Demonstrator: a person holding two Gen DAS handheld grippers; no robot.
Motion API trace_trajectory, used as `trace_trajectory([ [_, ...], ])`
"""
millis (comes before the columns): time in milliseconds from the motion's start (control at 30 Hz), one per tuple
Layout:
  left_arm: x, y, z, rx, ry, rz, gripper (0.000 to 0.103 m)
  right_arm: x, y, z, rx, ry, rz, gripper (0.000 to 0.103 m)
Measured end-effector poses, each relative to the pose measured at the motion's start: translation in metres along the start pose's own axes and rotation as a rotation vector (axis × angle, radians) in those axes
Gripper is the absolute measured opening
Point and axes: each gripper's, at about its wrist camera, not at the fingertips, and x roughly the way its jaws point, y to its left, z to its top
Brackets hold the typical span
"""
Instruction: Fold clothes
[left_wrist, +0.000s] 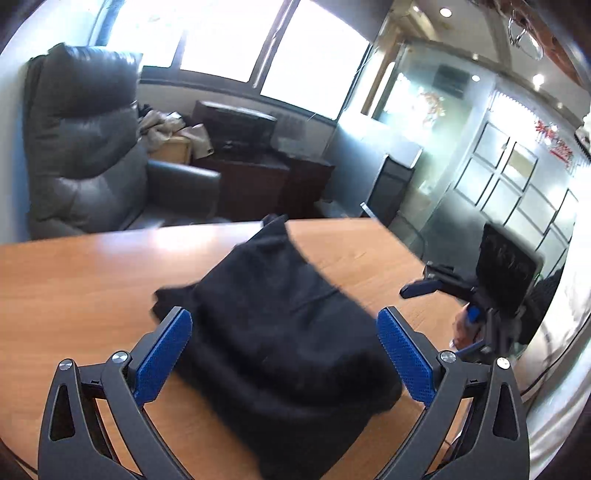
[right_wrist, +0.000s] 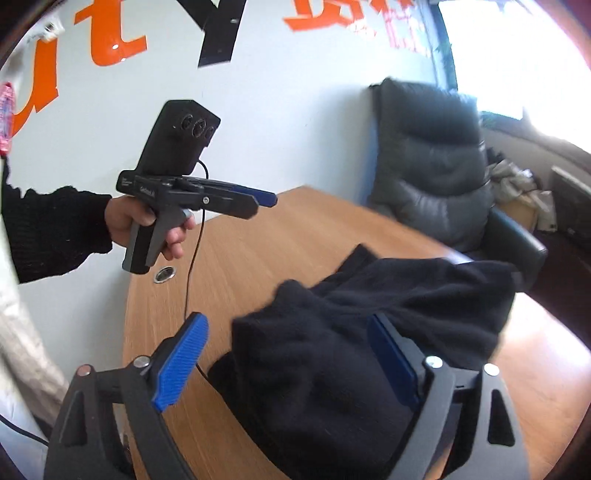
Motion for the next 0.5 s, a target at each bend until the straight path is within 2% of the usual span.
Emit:
trace_trajectory([
  [67, -0.012, -0.018, 0.015, -0.037, -0.045, -0.068, 0.103, -0.009, -0.013, -0.016, -0.039, 0.068, -0.061, 0.093],
  [133, 0.008, -0.025, 0.034, -0.077, -0.068, -0.147, 0.103, 0.004, -0.025, -0.034, -0.063, 0.169, -0.082, 0.09],
  [167, 0.018, -0.03, 0.041, -0.101, -0.065, -0.163, 0.103, 0.015, -0.024, -0.041, -0.078, 0.203, -0.067, 0.088],
  [200, 0.031, -0.036, 0.047, -0.127, -0.055, -0.181, 0.103, 0.026, -0.02, -0.046, -0.094, 0.228, -0.04, 0.081],
  [267, 0.068, -0.045, 0.045, -0.188, 0.022, -0.225, 0.103, 0.047, -0.009, -0.055, -0.143, 0.266, -0.007, 0.081],
  [367, 0.115, -0.044, 0.009, -0.216, 0.139, -0.165, 0.103, 0.069, 0.013, -0.065, -0.253, 0.274, -0.035, 0.085],
  [433, 0.136, -0.032, -0.028, -0.257, 0.238, -0.082, 0.102, 0.073, 0.021, -0.072, -0.301, 0.264, -0.074, 0.087],
  [467, 0.137, -0.025, -0.042, -0.265, 0.25, -0.056, 0.101, 0.074, 0.025, -0.078, -0.328, 0.261, -0.095, 0.087],
  [500, 0.132, -0.02, -0.056, -0.246, 0.223, -0.049, 0.091, 0.073, 0.029, -0.082, -0.354, 0.259, -0.107, 0.087],
])
